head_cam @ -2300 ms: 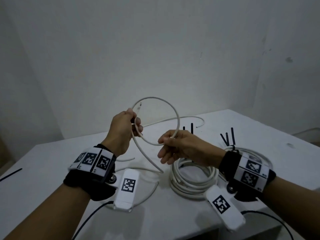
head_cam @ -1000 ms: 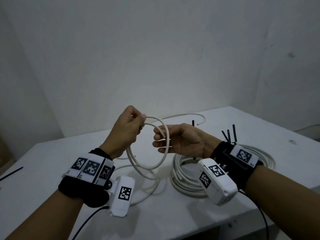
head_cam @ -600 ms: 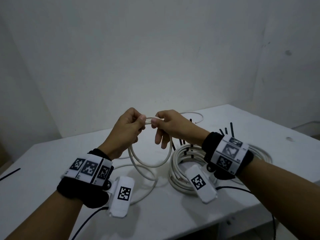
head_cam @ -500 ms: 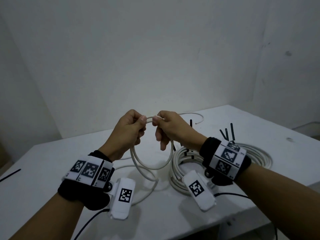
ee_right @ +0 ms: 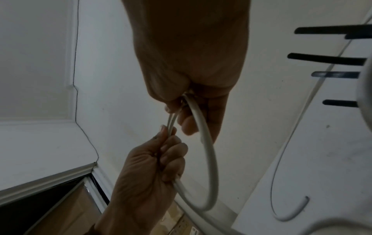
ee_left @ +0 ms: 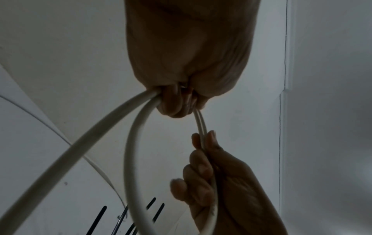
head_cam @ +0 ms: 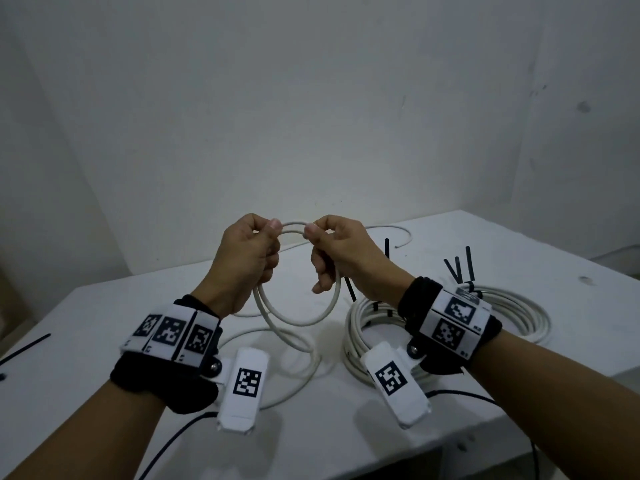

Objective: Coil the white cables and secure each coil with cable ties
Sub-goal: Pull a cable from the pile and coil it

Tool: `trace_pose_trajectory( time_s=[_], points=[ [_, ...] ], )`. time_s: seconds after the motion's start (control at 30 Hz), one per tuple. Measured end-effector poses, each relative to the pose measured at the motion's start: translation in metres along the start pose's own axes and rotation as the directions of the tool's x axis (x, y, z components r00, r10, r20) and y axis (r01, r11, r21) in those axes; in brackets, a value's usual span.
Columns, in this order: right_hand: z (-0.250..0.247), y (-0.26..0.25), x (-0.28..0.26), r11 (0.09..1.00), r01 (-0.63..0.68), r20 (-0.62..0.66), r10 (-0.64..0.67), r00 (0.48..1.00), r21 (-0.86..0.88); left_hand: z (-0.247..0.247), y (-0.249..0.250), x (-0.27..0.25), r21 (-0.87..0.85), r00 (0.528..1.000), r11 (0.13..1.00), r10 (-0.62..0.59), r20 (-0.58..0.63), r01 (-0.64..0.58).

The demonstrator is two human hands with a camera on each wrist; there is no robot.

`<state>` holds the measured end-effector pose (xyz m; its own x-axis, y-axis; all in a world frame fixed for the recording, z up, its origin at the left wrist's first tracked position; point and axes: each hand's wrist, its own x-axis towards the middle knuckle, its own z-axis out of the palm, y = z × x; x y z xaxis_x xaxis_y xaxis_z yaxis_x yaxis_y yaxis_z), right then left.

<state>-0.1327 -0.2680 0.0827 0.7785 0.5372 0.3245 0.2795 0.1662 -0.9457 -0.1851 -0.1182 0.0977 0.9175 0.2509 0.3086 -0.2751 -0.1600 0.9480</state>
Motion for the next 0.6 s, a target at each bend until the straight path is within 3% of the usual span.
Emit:
trace_pose_trajectory(
  time_s=[0.13,0.23,0.33,0.4,0.43,0.5,0.6],
  points=[
    [-0.002,-0.001,-0.003,0.994,-0.038,-0.157,0.022,0.987,-0.099,0.001,0.003,0.005,-0.018,0.997,0.999,0.027,-0.072,-0.029],
    [-0.004,0.006,-0.015,0.973,-0.209,-0.267,0.177,0.947,-0.096,-0.005,0.011,0.010,-0.118,0.992,0.992,0.033,-0.121,-0.047],
    [0.016,0.023,-0.036,0.888,-0.457,-0.121,0.460,0.880,0.050,-0.009,0.023,0.014,-0.186,0.989,0.980,0.046,-0.140,-0.072],
    [0.037,0.035,-0.041,0.740,-0.617,0.057,0.627,0.777,0.268,-0.007,0.030,0.013,-0.198,0.991,0.978,0.045,-0.126,-0.069],
    [0.045,0.041,-0.039,0.639,-0.634,0.127,0.654,0.746,0.436,-0.006,0.033,0.012,-0.198,0.993,0.978,0.043,-0.114,-0.065],
    [0.052,0.051,-0.022,0.472,-0.510,0.134,0.626,0.768,0.719,-0.007,0.037,0.009,-0.192,0.994,0.980,0.032,-0.102,-0.051],
    [0.045,0.052,0.007,0.391,-0.326,0.001,0.638,0.770,0.861,-0.021,0.038,0.003,-0.140,0.993,0.990,-0.003,-0.120,-0.014]
  ],
)
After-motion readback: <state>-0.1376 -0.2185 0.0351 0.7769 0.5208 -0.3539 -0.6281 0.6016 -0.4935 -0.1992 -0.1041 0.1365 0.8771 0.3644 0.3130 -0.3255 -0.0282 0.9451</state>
